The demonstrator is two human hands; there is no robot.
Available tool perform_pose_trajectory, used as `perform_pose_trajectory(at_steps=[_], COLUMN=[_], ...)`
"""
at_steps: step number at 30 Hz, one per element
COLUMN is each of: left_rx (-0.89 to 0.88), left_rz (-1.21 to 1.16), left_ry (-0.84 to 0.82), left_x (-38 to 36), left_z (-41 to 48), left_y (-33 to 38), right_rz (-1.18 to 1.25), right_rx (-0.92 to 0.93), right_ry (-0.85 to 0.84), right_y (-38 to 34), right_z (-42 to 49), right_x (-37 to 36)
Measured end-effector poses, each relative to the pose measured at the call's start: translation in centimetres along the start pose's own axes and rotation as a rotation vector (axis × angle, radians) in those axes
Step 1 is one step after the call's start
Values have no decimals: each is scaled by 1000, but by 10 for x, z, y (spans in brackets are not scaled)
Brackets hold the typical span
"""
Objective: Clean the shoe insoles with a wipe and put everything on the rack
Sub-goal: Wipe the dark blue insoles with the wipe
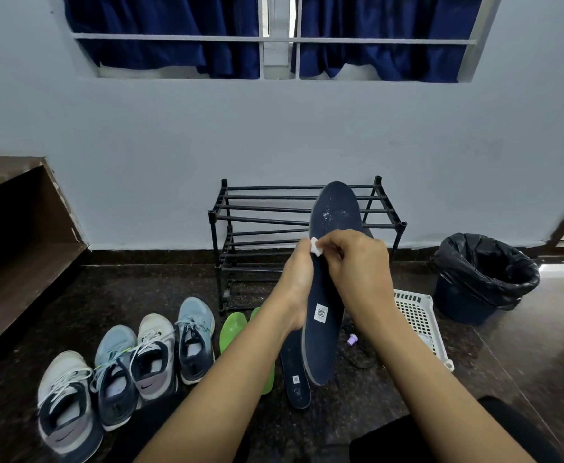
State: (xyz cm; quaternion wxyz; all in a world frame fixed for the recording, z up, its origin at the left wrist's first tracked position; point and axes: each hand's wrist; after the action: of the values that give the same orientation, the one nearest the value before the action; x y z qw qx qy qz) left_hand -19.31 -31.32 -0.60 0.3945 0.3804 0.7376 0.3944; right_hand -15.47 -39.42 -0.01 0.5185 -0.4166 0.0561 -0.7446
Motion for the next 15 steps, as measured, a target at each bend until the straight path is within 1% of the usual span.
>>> perform_pose_trajectory(at_steps=[6, 10, 13, 15], left_rx=[-11, -61, -72, -50], left_rz=[18, 24, 19, -2], left_ry=[39, 57, 34, 8], left_x=[3, -5, -7, -5], left_z=[-2, -3, -4, -4], left_y=[0, -5, -6, -3], right_rz=[-91, -182, -171, -95], right_rx=[12, 25, 20, 1], right_ry=[-66, -57, -24, -22], right_y=[-1, 2, 4, 4], right_z=[-8, 1, 5, 2], right_x=[-4, -5, -1, 0])
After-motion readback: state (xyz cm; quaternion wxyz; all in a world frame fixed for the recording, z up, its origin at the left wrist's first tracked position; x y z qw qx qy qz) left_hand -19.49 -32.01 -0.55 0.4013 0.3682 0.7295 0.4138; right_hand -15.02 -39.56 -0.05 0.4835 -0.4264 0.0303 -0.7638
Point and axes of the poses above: each hand's wrist, its own z-axis towards the middle knuckle, its own x-axis out of the back of the hand, y = z × x, and after that the axes turned 3 degrees about x, right-handed
